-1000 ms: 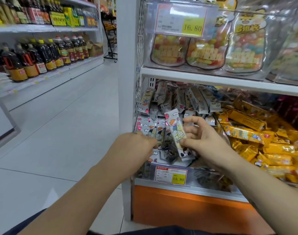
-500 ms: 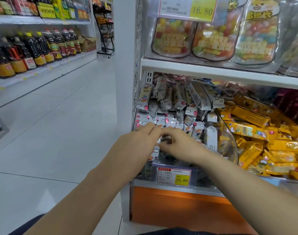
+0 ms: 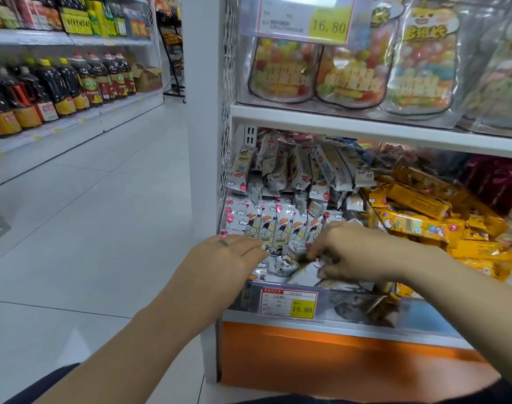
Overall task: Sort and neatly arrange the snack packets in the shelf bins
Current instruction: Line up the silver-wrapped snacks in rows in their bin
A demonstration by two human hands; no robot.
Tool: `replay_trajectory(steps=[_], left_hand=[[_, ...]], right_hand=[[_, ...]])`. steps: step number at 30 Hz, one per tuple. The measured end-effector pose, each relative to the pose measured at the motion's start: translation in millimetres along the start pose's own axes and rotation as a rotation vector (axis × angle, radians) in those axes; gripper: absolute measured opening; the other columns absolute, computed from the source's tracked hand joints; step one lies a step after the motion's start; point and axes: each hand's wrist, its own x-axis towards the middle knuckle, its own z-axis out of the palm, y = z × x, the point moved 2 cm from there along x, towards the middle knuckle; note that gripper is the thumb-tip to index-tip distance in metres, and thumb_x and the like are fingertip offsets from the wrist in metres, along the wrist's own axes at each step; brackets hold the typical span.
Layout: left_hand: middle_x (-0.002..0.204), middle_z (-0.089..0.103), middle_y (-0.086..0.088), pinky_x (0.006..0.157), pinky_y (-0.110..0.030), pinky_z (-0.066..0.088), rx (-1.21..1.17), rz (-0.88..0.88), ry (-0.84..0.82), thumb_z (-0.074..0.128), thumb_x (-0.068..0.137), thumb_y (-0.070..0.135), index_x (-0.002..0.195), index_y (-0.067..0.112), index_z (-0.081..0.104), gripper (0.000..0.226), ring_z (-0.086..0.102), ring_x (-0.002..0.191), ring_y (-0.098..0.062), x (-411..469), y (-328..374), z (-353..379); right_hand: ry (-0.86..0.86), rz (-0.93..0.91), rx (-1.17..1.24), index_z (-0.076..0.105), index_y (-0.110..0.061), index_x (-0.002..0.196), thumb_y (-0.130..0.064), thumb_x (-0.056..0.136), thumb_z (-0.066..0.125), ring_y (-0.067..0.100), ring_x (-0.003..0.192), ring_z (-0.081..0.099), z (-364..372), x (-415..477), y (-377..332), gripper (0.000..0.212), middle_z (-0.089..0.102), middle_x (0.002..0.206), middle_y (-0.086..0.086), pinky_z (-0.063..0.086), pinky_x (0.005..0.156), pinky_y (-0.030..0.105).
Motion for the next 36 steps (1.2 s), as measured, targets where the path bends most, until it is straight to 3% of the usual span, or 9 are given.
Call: replay_trajectory(steps=[5,8,15,19,22,25,28,31,36], left_hand=[[0.096,0.073,0.001,0.066,-0.028,0.056,0.011,0.005,0.004,0.095,0.033,0.01,0.092,0.019,0.075,0.062,0.071,0.082,-0.016,1.1,-0.1,-1.0],[0.098,0.073,0.002,0.066,-0.027,0.056,0.012,0.019,0.015,0.094,0.034,0.011,0.091,0.019,0.075,0.061,0.071,0.082,-0.016,0.9,-1.5,-0.3],[0.097,0.073,0.0,0.066,-0.027,0.056,0.013,0.048,0.031,0.093,0.032,0.009,0.09,0.019,0.075,0.062,0.071,0.081,-0.017,0.2,-3.6,-0.4],[0.097,0.073,0.001,0.066,-0.027,0.056,0.021,0.045,0.033,0.094,0.035,0.011,0.089,0.019,0.075,0.059,0.071,0.081,-0.017,1.4,-2.8,-0.2],[0.097,0.073,0.002,0.066,-0.027,0.056,0.016,0.041,0.035,0.094,0.037,0.012,0.09,0.02,0.074,0.057,0.071,0.082,-0.017,0.7,-3.4,0.9],[0.097,0.073,0.002,0.066,-0.027,0.056,0.012,0.046,0.042,0.094,0.038,0.011,0.09,0.02,0.074,0.057,0.071,0.082,-0.017,0.5,-4.1,1.1],[0.097,0.073,0.002,0.067,-0.027,0.056,0.01,0.049,0.044,0.094,0.038,0.01,0.09,0.019,0.074,0.056,0.071,0.082,-0.017,0.2,-4.1,1.0],[0.097,0.073,0.002,0.067,-0.027,0.056,0.021,0.049,0.037,0.094,0.038,0.012,0.09,0.02,0.074,0.056,0.071,0.082,-0.017,-0.2,-4.6,1.4],[0.097,0.073,0.002,0.067,-0.026,0.056,0.016,0.051,0.032,0.095,0.038,0.013,0.09,0.021,0.074,0.056,0.071,0.082,-0.016,0.3,-4.8,1.5]], right_hand=[[0.003,0.027,-0.134,0.052,-0.037,0.127,-0.04,0.085,0.063,0.023,0.113,0.043,3.8,1.0,-4.1,0.044,0.048,0.119,0.002,0.04,0.077,0.031],[0.077,-0.049,0.036,0.055,-0.032,0.127,-0.027,0.083,0.067,0.012,0.102,0.044,2.7,-1.2,0.1,0.046,0.057,0.103,-0.006,0.034,0.071,0.023],[0.327,-0.076,0.274,0.057,-0.033,0.116,-0.019,0.084,0.067,-0.007,0.091,0.05,1.9,-27.9,22.7,0.036,0.052,0.108,-0.019,0.036,0.077,0.008],[0.271,-0.035,0.742,0.056,-0.025,0.107,-0.002,0.088,0.06,-0.002,0.047,0.057,1.2,-35.5,23.0,0.03,0.067,0.075,-0.028,0.036,0.043,0.011],[0.285,-0.071,0.864,0.06,-0.026,0.101,-0.004,0.083,0.068,0.023,0.057,0.063,0.6,-35.0,23.1,0.03,0.069,0.081,-0.004,0.046,0.053,0.026],[0.421,-0.027,0.902,0.059,-0.022,0.087,-0.018,0.072,0.079,0.022,0.063,0.062,-0.6,-32.1,25.2,0.026,0.063,0.084,-0.001,0.05,0.058,0.031],[0.681,0.066,1.177,0.055,-0.023,0.072,-0.035,0.055,0.083,0.027,0.081,0.066,0.4,-25.8,28.2,0.035,0.06,0.089,0.008,0.054,0.076,0.045],[0.755,0.098,1.373,0.06,-0.019,0.09,-0.026,0.068,0.078,0.006,0.069,0.066,0.7,-17.9,21.7,0.03,0.062,0.082,0.002,0.047,0.062,0.017],[0.602,0.122,1.079,0.047,-0.023,0.135,-0.03,0.088,0.062,0.015,0.089,0.065,1.9,-13.6,5.9,0.05,0.06,0.109,0.001,0.052,0.081,0.03]])
